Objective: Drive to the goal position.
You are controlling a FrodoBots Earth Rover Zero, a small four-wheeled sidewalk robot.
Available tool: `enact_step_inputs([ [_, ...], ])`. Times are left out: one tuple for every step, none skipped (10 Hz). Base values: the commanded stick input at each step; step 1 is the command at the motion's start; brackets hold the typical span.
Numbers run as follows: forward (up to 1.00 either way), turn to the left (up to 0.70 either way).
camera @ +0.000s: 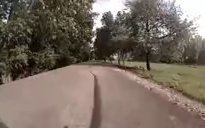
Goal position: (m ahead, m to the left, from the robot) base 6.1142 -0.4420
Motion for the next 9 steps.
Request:
enact_step_inputs([
  [0.70,0.00],
  [0.70,0.00],
  [0.70,0.00],
  [0.70,0.00],
  [0.70,0.00],
  [0.70,0.00],
  [0.70,0.00],
  [0.70,0.00],
  [0.70,0.00],
])
